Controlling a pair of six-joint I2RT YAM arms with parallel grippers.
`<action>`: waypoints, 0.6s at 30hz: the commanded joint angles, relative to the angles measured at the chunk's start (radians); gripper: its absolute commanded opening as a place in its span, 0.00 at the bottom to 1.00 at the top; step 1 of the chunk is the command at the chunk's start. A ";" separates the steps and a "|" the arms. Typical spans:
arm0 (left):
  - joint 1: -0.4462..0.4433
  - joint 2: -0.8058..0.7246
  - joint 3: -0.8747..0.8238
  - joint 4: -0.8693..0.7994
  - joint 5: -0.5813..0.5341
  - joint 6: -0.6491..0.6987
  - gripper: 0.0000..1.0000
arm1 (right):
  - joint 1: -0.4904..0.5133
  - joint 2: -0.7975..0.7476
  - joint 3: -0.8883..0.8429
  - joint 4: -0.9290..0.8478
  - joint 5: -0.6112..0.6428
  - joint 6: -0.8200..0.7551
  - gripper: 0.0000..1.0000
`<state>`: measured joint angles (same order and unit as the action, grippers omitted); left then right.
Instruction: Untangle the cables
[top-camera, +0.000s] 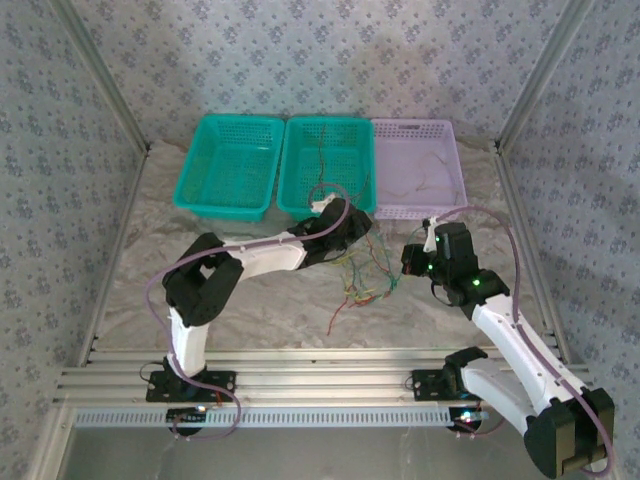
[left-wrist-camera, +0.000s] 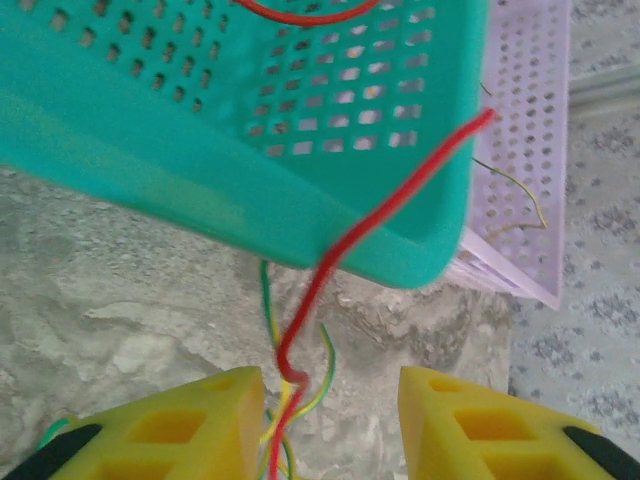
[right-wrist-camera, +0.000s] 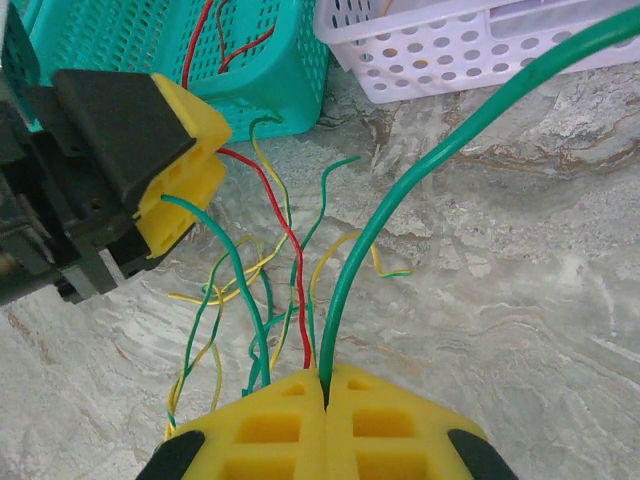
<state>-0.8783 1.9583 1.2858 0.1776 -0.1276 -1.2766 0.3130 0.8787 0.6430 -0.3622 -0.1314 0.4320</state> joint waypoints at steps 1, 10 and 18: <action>0.011 0.026 0.025 -0.003 -0.017 -0.003 0.36 | 0.005 -0.016 -0.005 0.018 -0.015 -0.005 0.00; 0.015 0.028 0.052 -0.030 -0.005 0.015 0.11 | 0.006 -0.019 -0.005 0.015 0.002 -0.003 0.00; 0.014 -0.023 0.084 -0.073 0.003 0.055 0.00 | 0.006 -0.017 -0.005 0.003 0.034 0.002 0.00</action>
<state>-0.8677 1.9839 1.3430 0.1349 -0.1242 -1.2488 0.3149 0.8768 0.6418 -0.3626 -0.1234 0.4324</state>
